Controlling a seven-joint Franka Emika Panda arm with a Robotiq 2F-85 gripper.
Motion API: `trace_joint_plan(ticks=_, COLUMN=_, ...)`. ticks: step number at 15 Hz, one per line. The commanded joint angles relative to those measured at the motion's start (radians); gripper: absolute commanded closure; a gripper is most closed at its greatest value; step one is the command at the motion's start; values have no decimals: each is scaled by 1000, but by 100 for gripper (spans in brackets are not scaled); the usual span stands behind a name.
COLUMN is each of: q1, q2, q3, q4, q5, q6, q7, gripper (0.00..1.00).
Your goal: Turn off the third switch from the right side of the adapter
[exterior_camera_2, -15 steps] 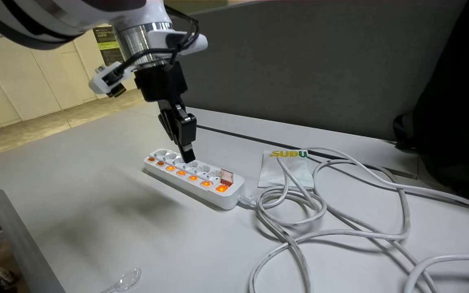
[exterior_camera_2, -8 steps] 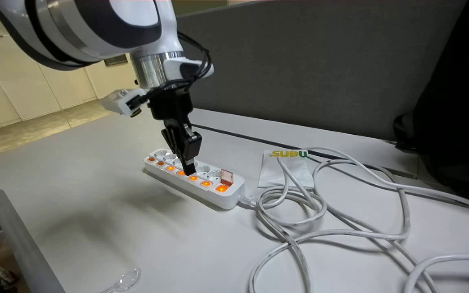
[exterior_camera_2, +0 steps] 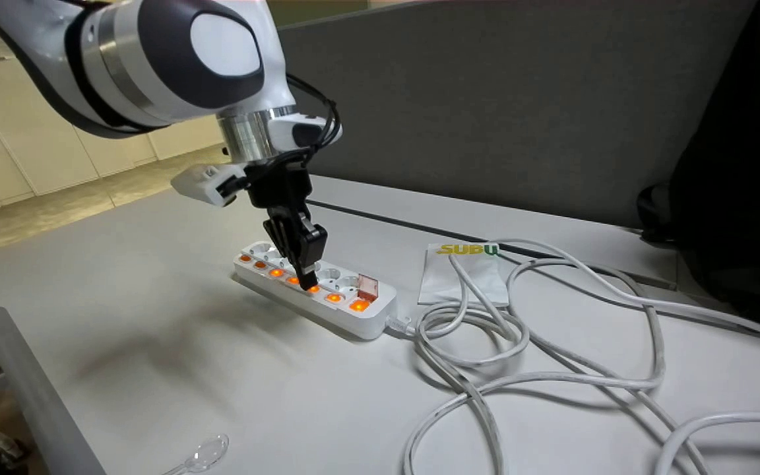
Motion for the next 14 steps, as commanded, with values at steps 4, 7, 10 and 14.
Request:
trace_joint_plan(ticks=4, q1=35, q2=49, q3=-34, q4=50, q5=23, q6=11, q7=-11, gripper=100)
trace_joint_plan(ticks=7, q1=36, q2=63, q3=-35, q4=59, q5=39, q6=14, q7=-17, gripper=100)
trace_joint_plan(ticks=10, q1=38, q2=72, q3=-36, q4=66, q5=45, q6=11, q7=-21, gripper=100)
trace_joint_plan(ticks=14, q1=40, q2=86, q3=-39, q4=72, q5=55, q6=11, q7=-18, gripper=100)
